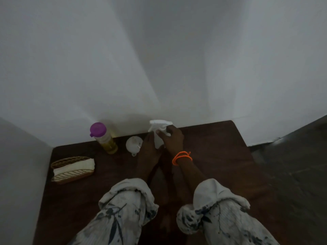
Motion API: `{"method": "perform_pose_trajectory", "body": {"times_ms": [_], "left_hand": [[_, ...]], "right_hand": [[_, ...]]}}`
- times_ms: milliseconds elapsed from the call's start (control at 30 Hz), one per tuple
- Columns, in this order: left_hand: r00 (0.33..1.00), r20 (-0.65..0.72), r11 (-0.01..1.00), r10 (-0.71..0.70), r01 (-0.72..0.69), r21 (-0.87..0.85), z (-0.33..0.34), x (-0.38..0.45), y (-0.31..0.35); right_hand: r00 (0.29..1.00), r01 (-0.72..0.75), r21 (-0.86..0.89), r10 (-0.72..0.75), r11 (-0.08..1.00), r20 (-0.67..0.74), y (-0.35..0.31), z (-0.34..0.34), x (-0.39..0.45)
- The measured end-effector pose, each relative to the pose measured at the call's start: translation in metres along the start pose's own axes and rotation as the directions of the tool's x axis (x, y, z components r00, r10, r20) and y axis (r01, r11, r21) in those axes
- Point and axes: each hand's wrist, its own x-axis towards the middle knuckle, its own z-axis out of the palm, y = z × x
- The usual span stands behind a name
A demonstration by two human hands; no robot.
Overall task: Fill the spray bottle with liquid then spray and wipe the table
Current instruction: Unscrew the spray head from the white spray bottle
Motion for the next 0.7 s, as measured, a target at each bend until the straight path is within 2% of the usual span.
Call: {"method": "perform_pose_trajectory", "body": {"times_ms": [133, 267, 467, 700], "left_hand": [[1.000, -0.013, 0.997, -0.012, 0.011, -0.078, 0.001, -0.013, -0.001], [0.999, -0.012, 0.994, -0.048, 0.047, -0.099, -0.021, -0.044, 0.025], [0.994, 0.098, 0.993, -0.057, 0.066, -0.095, -0.064, -0.088, 0.051], [0.991, 0.118, 0.978, -0.058, 0.080, -0.191, -0.107, -0.147, 0.072]], "right_hand": [[0.999, -0.031, 0.004, 0.031, 1.000, -0.021, 0.002, -0.010, -0.010], [0.993, -0.117, 0.141, 0.117, 0.983, 0.012, -0.004, -0.019, -0.028], [0.996, -0.080, 0.217, 0.073, 0.973, 0.041, -0.034, -0.042, -0.069], [0.965, -0.096, 0.231, 0.033, 0.968, 0.262, -0.065, -0.072, -0.112]]}}
